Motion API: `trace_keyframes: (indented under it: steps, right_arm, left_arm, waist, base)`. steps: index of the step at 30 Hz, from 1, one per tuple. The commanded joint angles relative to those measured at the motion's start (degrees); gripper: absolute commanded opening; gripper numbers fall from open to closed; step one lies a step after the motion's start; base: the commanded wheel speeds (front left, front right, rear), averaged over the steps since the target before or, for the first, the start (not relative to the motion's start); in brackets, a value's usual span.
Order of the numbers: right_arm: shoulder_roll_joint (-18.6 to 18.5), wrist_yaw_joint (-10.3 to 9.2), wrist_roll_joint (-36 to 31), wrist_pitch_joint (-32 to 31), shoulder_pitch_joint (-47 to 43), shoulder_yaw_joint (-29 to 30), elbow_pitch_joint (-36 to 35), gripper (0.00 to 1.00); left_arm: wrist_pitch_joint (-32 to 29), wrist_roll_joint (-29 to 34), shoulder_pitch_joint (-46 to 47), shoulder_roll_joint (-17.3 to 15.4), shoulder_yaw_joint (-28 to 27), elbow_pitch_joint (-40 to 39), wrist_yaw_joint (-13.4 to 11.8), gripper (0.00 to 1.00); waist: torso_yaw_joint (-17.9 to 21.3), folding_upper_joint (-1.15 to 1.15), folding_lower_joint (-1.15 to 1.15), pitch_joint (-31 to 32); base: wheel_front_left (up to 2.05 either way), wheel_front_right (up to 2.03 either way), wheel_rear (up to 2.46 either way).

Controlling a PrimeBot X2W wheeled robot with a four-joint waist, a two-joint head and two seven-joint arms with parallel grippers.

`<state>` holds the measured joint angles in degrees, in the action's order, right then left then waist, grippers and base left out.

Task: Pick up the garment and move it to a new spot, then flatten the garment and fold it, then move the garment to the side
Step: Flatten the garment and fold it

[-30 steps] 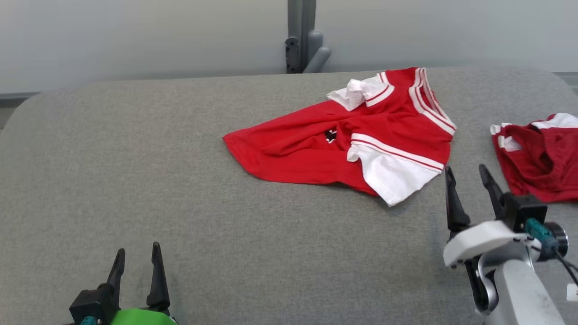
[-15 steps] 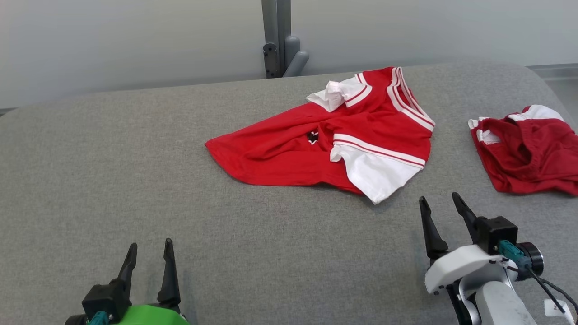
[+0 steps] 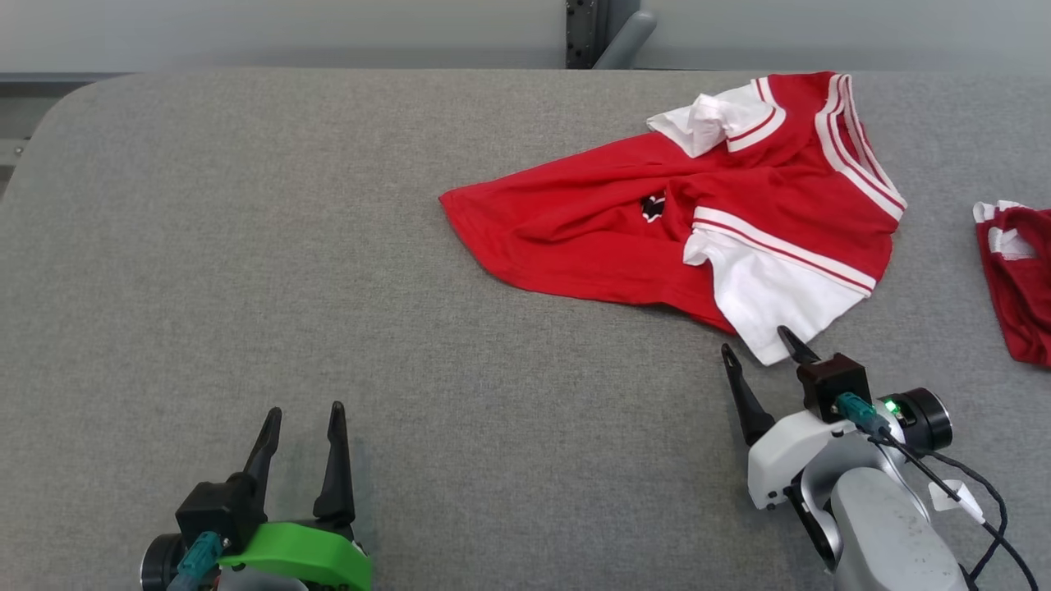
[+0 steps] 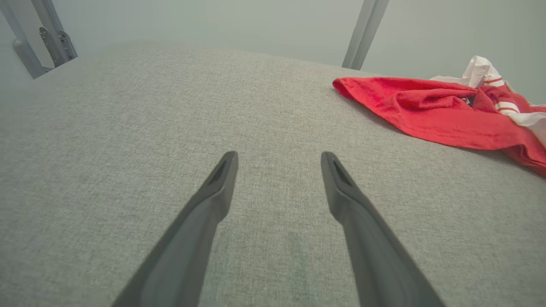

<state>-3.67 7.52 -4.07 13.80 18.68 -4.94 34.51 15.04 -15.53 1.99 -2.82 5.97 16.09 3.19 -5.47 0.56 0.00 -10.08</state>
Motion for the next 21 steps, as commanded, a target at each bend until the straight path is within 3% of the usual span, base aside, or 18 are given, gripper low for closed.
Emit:
trace_keyframes:
  steps: [1,21]
  right_arm:
    - [-0.3,-0.07,-0.9,0.4,1.0,0.4,0.6,1.0]
    - [0.1,-0.07,-4.4,1.4,1.2,4.8,2.1,1.0]
  left_arm:
    - [0.2,-0.4,1.2,-0.2,0.1,-0.1,-0.3,1.0]
    - [0.2,-0.7,2.2,-0.2,0.6,0.3,-0.1,1.0]
  waist:
    - [-2.1,-0.56,0.0,-2.1]
    - [-0.5,-0.56,0.0,-3.2]
  base:
    - [0.0,0.0,0.0]
    - [0.0,0.0,0.0]
